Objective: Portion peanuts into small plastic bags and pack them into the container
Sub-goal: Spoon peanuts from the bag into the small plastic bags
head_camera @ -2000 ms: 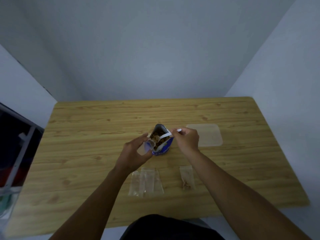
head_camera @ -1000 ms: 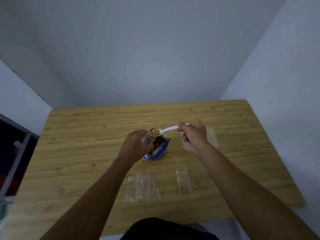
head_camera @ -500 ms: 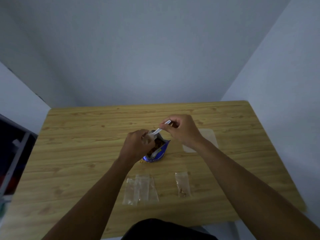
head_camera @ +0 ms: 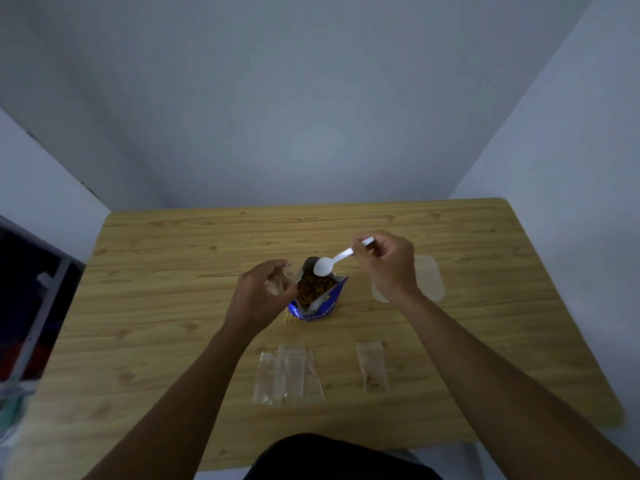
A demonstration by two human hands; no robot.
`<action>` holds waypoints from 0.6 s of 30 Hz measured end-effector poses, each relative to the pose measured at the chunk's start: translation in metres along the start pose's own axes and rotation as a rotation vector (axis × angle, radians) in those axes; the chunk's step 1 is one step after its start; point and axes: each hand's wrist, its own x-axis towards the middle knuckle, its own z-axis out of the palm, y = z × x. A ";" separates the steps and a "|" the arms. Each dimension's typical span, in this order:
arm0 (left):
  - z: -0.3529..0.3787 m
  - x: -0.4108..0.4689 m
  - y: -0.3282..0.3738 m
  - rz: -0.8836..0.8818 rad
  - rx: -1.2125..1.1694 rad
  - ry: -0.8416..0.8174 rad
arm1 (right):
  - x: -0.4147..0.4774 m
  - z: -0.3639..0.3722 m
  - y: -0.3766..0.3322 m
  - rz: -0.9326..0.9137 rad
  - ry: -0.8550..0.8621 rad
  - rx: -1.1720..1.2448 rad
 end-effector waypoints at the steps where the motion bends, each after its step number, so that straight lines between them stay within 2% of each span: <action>1: -0.001 -0.002 -0.002 0.009 0.008 0.000 | -0.004 0.003 0.002 -0.070 -0.050 -0.087; 4: -0.004 -0.007 -0.008 0.007 0.025 -0.015 | -0.016 0.015 0.009 -0.301 -0.198 -0.343; 6: -0.004 -0.010 -0.009 -0.002 0.038 -0.017 | -0.022 0.026 0.015 -0.354 -0.248 -0.466; 9: -0.003 -0.015 -0.012 -0.044 0.022 -0.019 | -0.029 0.035 0.015 -0.269 -0.197 -0.437; 12: -0.001 -0.017 -0.016 -0.099 -0.012 -0.050 | -0.024 0.034 0.010 -0.086 -0.140 -0.339; 18: 0.001 -0.021 -0.012 -0.116 -0.055 -0.077 | -0.028 0.032 0.013 0.023 -0.209 -0.292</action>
